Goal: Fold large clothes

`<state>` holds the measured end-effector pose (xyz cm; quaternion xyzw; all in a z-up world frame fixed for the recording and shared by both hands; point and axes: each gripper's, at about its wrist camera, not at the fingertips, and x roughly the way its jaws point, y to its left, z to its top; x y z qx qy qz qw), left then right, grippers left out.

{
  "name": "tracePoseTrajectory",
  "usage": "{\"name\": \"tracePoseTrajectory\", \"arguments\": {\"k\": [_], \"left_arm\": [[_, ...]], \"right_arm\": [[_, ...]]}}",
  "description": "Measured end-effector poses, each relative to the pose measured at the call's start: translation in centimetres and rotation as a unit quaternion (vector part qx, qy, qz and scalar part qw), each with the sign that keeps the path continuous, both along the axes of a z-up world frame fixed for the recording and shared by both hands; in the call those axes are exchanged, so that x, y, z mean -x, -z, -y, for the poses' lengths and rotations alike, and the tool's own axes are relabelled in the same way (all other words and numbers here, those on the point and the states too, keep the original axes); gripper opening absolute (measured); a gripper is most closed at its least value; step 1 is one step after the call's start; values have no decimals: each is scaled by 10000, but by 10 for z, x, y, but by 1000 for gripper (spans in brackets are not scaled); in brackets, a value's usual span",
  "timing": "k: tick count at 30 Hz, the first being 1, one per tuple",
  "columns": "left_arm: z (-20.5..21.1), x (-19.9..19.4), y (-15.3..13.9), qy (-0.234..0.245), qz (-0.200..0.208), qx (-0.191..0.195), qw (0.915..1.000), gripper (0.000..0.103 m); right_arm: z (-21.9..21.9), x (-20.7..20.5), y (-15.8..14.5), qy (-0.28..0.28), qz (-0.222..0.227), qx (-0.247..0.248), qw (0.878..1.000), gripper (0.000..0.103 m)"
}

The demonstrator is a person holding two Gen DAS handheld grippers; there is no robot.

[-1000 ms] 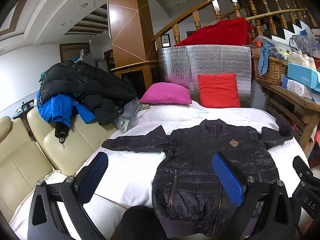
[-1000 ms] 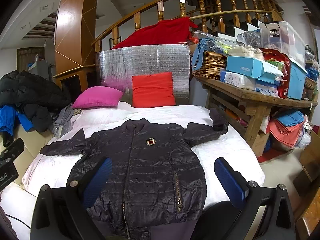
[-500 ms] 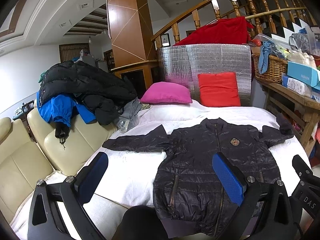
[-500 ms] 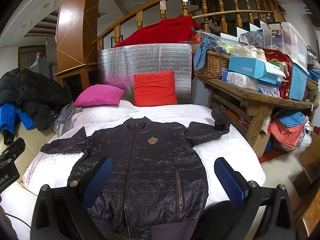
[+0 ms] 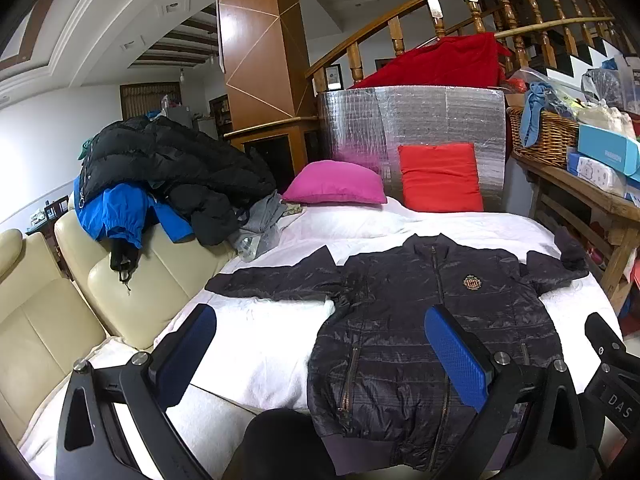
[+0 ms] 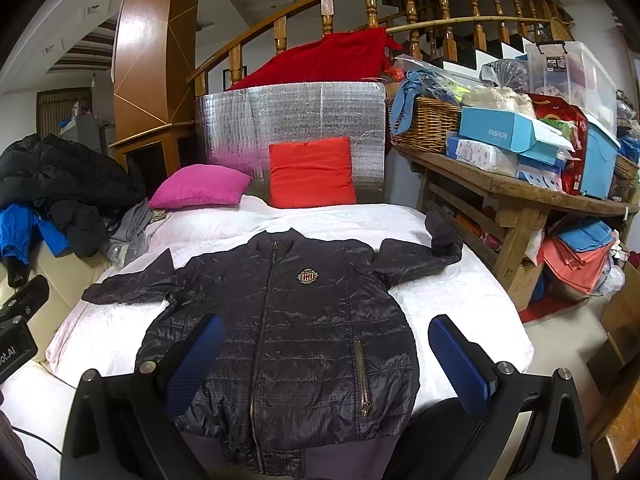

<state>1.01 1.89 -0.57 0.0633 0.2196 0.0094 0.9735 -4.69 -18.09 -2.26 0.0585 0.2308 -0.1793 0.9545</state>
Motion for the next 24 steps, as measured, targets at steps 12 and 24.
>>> {"name": "tracePoseTrajectory", "arguments": {"k": [12,24], "left_arm": [[-2,-2,5,-4,-82,17,10000,103],[-3,-5,7,-15,-129,12,9999,103]], "right_arm": [[-1,-4,3,-14,-69,-2,10000,103],[-2,-4,4,-16,-73,-7,10000,103]]}}
